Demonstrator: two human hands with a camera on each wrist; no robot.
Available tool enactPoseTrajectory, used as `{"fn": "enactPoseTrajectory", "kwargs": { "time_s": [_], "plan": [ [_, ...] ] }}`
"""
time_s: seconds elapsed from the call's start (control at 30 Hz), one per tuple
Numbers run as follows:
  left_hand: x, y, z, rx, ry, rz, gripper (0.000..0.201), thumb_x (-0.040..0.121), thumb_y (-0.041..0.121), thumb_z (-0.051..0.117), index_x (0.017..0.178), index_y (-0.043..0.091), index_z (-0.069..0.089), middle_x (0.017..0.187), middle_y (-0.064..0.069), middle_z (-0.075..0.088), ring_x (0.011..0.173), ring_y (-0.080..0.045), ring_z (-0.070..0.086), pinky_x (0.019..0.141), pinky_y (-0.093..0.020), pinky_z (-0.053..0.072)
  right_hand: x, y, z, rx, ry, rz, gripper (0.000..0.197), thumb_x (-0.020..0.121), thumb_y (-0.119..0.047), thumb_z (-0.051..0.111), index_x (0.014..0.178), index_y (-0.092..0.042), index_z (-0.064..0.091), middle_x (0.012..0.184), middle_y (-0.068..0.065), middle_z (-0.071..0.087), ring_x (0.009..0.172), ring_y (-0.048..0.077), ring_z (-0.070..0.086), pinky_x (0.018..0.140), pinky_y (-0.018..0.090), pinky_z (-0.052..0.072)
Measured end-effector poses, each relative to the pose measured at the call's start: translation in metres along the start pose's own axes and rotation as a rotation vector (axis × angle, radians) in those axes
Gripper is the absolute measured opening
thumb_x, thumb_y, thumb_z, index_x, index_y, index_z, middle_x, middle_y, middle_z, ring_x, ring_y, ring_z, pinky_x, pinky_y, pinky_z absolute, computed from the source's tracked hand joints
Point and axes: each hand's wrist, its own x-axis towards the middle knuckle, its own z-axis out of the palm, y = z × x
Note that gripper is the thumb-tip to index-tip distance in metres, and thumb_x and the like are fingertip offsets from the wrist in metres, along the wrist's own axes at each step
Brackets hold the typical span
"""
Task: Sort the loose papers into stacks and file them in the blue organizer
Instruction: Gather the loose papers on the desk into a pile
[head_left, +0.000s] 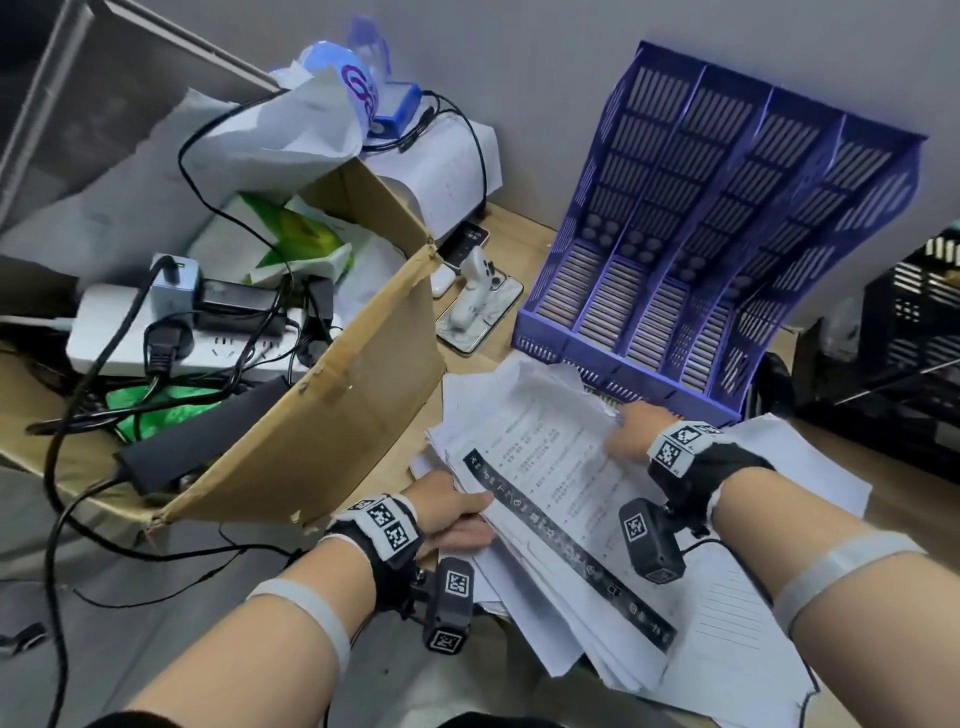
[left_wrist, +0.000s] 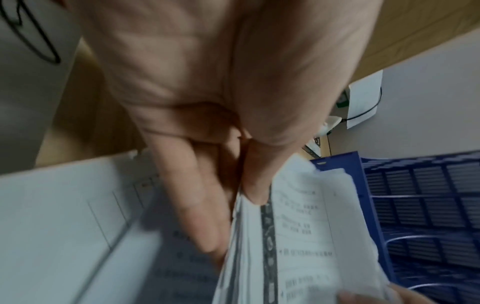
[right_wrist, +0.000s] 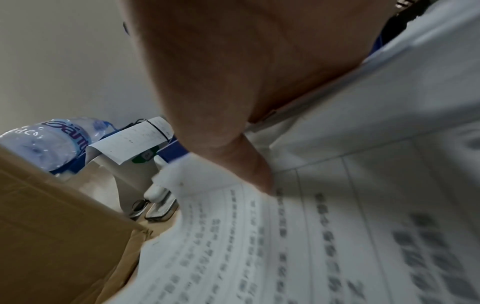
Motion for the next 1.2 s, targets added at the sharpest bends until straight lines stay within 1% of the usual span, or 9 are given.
{"fn": "enactPoseTrajectory", "kwargs": {
  "time_s": [0.13, 0.23, 0.3, 0.4, 0.5, 0.67, 0.9, 1.07, 1.2],
  "plan": [
    [-0.001, -0.004, -0.007, 0.251, 0.222, -0.064, 0.038, 0.083, 0.033, 0.075, 0.092, -0.001, 0.059, 0.066, -0.013, 0.07, 0.052, -0.027, 0.065, 0.059, -0.036, 0.06, -0.003, -0.008, 0.02, -0.052, -0.047, -0.023, 0.035, 0.086, -0.025, 0.056, 0.118, -0.01, 0.06, 0.113, 0.011, 0.063, 0.098, 0.029, 0.062, 0.08, 0.03, 0.05],
    [0.013, -0.012, -0.017, 0.458, 0.485, 0.001, 0.079, 0.051, 0.055, 0.078, 0.114, 0.011, 0.056, 0.101, -0.009, 0.073, 0.094, -0.03, 0.07, 0.086, -0.04, 0.059, -0.003, -0.01, 0.042, -0.001, 0.023, -0.092, 0.042, 0.082, -0.029, 0.059, 0.121, -0.016, 0.057, 0.115, 0.013, 0.061, 0.098, 0.03, 0.062, 0.083, 0.034, 0.053],
    [0.012, -0.011, -0.013, 0.325, 0.597, 0.121, 0.079, 0.06, 0.041, 0.085, 0.12, 0.01, 0.043, 0.117, -0.009, 0.063, 0.107, -0.031, 0.064, 0.09, -0.035, 0.054, -0.004, -0.009, 0.052, 0.052, 0.059, -0.104, 0.048, 0.079, -0.029, 0.061, 0.124, -0.019, 0.049, 0.112, 0.012, 0.059, 0.098, 0.032, 0.061, 0.085, 0.038, 0.053],
    [0.006, -0.01, -0.004, 0.14, 0.673, 0.252, 0.061, 0.077, 0.013, 0.08, 0.115, 0.007, 0.033, 0.11, -0.012, 0.056, 0.091, -0.026, 0.061, 0.075, -0.03, 0.048, -0.008, -0.007, 0.059, 0.13, 0.143, -0.05, 0.044, 0.079, -0.022, 0.061, 0.113, -0.02, 0.035, 0.099, 0.009, 0.057, 0.087, 0.031, 0.06, 0.081, 0.045, 0.054],
    [0.005, -0.012, 0.002, 0.123, 0.69, 0.341, 0.043, 0.081, 0.016, 0.078, 0.108, 0.008, 0.046, 0.093, -0.004, 0.062, 0.072, -0.016, 0.058, 0.059, -0.023, 0.044, -0.009, -0.001, 0.06, 0.211, 0.182, -0.031, 0.051, 0.08, -0.018, 0.065, 0.119, -0.019, 0.031, 0.097, 0.007, 0.056, 0.084, 0.029, 0.058, 0.072, 0.037, 0.05],
    [0.007, -0.015, 0.007, 0.192, 0.644, 0.493, 0.021, 0.079, 0.02, 0.078, 0.095, 0.014, 0.066, 0.087, 0.002, 0.073, 0.08, -0.022, 0.067, 0.072, -0.026, 0.049, -0.012, 0.013, 0.06, 0.212, 0.18, -0.107, 0.024, 0.085, -0.017, 0.056, 0.108, -0.021, 0.054, 0.102, 0.007, 0.064, 0.086, 0.028, 0.057, 0.072, 0.03, 0.044],
    [0.023, -0.009, 0.009, 0.177, 0.355, 0.425, 0.079, 0.071, 0.041, 0.078, 0.141, 0.023, 0.048, 0.135, 0.0, 0.063, 0.117, -0.024, 0.064, 0.102, -0.046, 0.052, -0.011, 0.032, 0.065, 0.474, 0.214, 0.019, 0.019, 0.084, -0.011, 0.049, 0.1, -0.019, 0.054, 0.099, 0.01, 0.062, 0.09, 0.032, 0.059, 0.077, 0.033, 0.048],
    [0.023, -0.002, -0.001, 0.399, 0.555, 0.357, 0.061, 0.075, 0.043, 0.075, 0.128, 0.019, 0.057, 0.131, -0.004, 0.056, 0.111, -0.025, 0.061, 0.101, -0.035, 0.049, -0.002, 0.034, 0.079, 0.615, 0.22, 0.088, 0.015, 0.085, -0.013, 0.055, 0.098, -0.013, 0.048, 0.088, 0.007, 0.053, 0.082, 0.027, 0.051, 0.06, 0.03, 0.036],
    [0.028, 0.001, -0.001, 0.245, 0.53, 0.309, 0.077, 0.065, 0.04, 0.083, 0.127, 0.012, 0.045, 0.122, 0.001, 0.057, 0.104, -0.024, 0.061, 0.096, -0.034, 0.05, -0.001, 0.022, 0.09, 0.693, 0.136, 0.119, 0.044, 0.084, -0.019, 0.062, 0.12, -0.014, 0.038, 0.103, 0.01, 0.053, 0.088, 0.028, 0.052, 0.069, 0.03, 0.039]
  ]
}}
